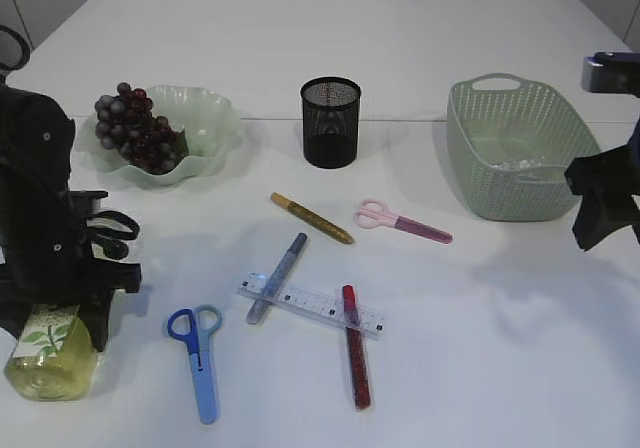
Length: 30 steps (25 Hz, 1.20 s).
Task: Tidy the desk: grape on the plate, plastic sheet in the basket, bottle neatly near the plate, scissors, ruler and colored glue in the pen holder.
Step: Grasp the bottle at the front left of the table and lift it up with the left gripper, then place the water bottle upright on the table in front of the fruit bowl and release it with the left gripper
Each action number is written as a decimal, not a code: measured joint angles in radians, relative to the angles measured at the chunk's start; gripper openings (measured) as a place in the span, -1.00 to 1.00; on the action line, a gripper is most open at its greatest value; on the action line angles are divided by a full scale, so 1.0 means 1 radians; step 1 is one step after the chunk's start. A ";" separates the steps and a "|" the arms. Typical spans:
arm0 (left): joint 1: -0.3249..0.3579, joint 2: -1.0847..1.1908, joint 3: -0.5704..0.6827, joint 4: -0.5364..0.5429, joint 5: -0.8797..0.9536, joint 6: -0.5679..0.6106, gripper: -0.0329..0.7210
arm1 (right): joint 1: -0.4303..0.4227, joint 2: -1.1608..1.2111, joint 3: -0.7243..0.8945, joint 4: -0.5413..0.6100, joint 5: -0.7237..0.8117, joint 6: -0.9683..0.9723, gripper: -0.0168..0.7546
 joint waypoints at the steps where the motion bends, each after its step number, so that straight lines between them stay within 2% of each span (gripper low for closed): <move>1: 0.000 0.000 0.000 0.017 0.000 0.024 0.29 | 0.000 0.000 0.000 0.000 0.002 0.000 0.28; 4: 0.000 -0.007 0.006 0.044 -0.002 0.141 0.28 | 0.000 0.000 0.000 0.002 0.004 0.000 0.28; 8: 0.000 -0.068 0.058 0.071 -0.036 0.215 0.28 | 0.000 0.000 0.000 0.003 0.008 0.000 0.28; 17: 0.000 -0.400 0.270 0.095 -0.194 0.443 0.27 | 0.000 0.000 0.000 0.003 0.011 0.000 0.28; 23: 0.000 -0.623 0.373 0.086 -0.343 0.470 0.27 | 0.000 0.000 0.000 0.009 0.012 0.000 0.28; 30: 0.000 -0.728 0.545 0.037 -0.733 0.474 0.27 | 0.000 0.000 0.000 0.016 0.012 0.000 0.28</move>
